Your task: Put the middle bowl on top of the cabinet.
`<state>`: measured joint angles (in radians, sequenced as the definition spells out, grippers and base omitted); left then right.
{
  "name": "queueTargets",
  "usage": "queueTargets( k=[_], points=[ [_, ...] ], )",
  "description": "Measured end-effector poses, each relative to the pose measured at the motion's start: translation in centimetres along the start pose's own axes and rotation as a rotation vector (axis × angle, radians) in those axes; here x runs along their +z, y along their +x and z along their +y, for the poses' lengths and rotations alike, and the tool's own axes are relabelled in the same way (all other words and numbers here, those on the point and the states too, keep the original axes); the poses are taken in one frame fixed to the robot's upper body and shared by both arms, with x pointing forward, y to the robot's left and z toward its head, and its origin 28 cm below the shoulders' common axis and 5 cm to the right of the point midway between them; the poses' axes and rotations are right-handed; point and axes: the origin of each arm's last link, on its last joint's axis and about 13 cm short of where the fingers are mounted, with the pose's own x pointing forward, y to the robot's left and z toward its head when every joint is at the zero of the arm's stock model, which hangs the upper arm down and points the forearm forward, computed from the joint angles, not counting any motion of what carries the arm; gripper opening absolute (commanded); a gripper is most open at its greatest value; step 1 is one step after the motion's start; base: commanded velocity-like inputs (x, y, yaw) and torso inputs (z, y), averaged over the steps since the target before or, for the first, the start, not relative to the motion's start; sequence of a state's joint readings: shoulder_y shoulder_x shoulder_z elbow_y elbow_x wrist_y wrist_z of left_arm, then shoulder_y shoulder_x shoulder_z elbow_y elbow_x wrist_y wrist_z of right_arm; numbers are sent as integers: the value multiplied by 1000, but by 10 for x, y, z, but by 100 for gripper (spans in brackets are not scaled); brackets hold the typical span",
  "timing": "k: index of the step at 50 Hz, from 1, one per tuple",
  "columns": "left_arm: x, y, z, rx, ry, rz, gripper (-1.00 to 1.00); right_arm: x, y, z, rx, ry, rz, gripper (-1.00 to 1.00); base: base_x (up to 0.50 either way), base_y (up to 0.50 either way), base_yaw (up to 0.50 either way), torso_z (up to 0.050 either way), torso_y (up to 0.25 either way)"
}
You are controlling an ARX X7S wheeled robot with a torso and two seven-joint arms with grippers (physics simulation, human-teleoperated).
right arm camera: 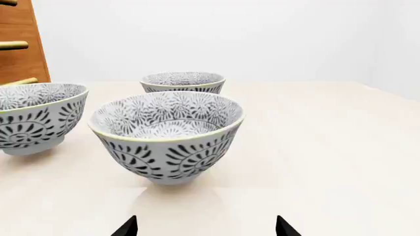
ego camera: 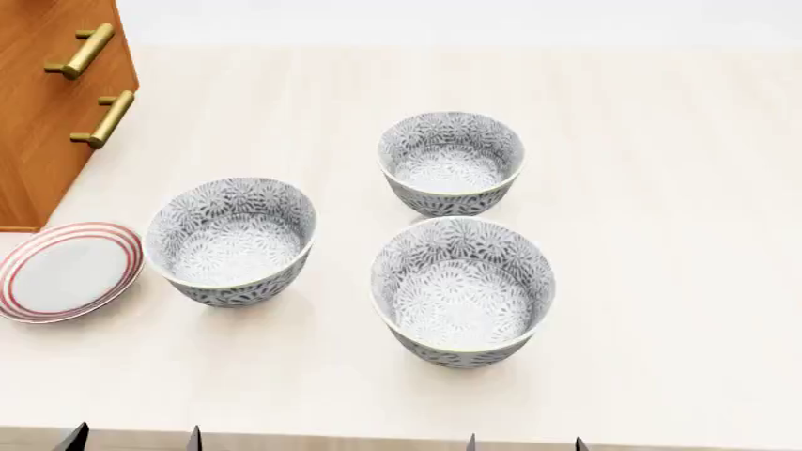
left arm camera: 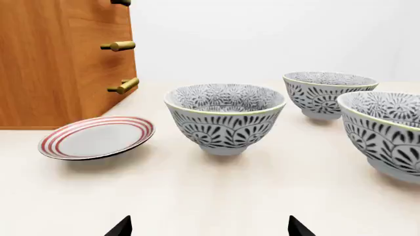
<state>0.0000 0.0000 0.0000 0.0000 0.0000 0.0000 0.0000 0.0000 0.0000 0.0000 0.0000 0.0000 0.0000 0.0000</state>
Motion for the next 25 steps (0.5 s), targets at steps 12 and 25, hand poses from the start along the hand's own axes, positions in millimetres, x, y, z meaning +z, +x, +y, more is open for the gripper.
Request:
queueTargets(
  k=[12, 25],
  points=[
    [2, 0, 0, 11, 13, 1, 100, 0, 0, -1, -11, 11, 6, 100, 0, 0, 0, 0, 0],
    [10, -3, 1, 13, 29, -33, 100, 10, -3, -3, -19, 16, -22, 100, 0, 0, 0, 0, 0]
  ],
)
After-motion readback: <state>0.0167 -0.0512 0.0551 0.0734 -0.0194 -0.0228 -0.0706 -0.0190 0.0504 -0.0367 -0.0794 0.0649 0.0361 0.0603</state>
